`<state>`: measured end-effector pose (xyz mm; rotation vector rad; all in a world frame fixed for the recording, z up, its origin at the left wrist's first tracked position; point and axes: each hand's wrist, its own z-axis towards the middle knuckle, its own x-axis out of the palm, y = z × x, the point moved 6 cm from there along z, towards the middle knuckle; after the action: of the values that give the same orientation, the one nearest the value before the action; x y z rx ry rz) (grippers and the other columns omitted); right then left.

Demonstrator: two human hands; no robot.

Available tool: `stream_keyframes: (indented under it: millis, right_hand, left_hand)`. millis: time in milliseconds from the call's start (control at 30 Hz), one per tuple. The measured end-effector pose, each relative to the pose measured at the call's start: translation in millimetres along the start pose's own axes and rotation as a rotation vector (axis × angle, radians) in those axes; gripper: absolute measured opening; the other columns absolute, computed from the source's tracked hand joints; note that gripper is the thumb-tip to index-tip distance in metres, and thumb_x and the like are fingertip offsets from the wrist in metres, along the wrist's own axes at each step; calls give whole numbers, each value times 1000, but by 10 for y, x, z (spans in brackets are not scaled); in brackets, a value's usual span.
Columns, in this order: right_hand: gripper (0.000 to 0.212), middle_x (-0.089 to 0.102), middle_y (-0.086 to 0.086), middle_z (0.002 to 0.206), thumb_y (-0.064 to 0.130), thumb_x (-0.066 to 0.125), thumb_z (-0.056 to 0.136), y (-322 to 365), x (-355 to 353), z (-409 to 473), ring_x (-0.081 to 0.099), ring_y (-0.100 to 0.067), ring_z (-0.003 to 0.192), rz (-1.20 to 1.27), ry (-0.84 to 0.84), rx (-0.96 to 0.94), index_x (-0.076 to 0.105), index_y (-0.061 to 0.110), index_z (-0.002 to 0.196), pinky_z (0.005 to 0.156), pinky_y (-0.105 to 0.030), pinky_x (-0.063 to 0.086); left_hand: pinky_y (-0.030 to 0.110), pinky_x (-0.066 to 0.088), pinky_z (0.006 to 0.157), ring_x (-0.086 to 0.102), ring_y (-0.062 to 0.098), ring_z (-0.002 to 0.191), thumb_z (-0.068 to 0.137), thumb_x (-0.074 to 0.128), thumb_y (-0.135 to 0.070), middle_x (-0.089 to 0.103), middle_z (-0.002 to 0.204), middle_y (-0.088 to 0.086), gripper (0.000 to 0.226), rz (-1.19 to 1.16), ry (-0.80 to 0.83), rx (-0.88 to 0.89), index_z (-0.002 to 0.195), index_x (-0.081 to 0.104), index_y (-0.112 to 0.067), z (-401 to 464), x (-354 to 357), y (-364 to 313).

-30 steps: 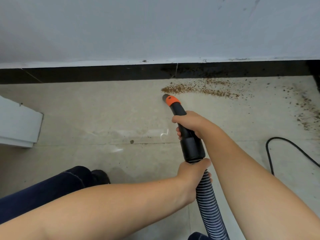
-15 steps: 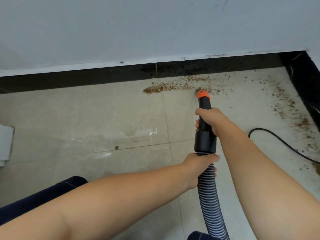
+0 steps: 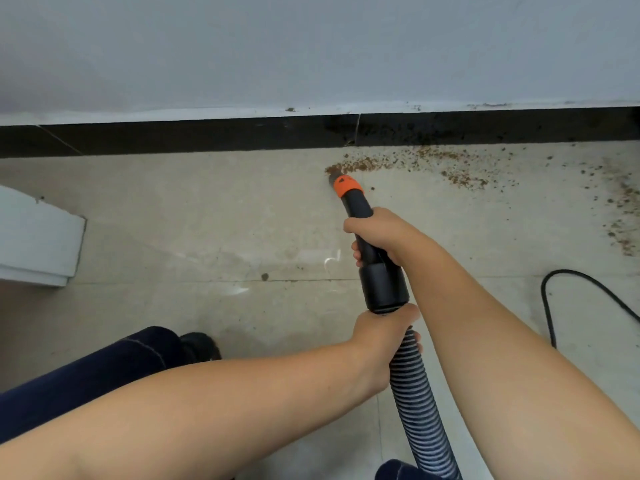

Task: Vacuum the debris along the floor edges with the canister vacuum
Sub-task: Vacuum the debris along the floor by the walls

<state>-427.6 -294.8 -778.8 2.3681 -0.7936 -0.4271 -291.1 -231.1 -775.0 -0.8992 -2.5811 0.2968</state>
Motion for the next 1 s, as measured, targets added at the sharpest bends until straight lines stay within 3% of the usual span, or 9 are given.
stream_keyframes:
  millis: [133,300,533,1000]
  right_hand:
    - [17,57,-10,61,12,59,86,-6,-77,-6,56,-17,40,33,-28,-6,49,9,99,47,-29,52]
    - [15,55,-11,61,10,59,87,-109,-577,-83,55,-19,41,137,-182,5,48,7,96,46,-30,51]
    - [13,53,-12,61,9,59,89,-306,-1189,-187,52,-17,32,281,-367,46,46,8,89,39,-25,50]
    - [14,56,-11,61,10,59,87,73,-259,20,54,-17,37,87,-115,-6,47,8,93,44,-28,51]
  left_hand:
    - [24,54,52,61,20,64,84,70,-15,64,82,11,29,39,2,-7,110,63,-3,31,24,-41]
    - [26,52,55,57,17,54,84,68,-12,59,68,7,16,171,104,-49,96,58,-7,96,270,-48]
    - [27,52,57,56,17,55,85,69,-12,57,68,7,16,288,196,-74,93,56,-8,170,631,-35]
    - [21,50,48,55,16,51,86,67,-12,57,66,7,14,91,69,30,93,56,-7,58,60,-186]
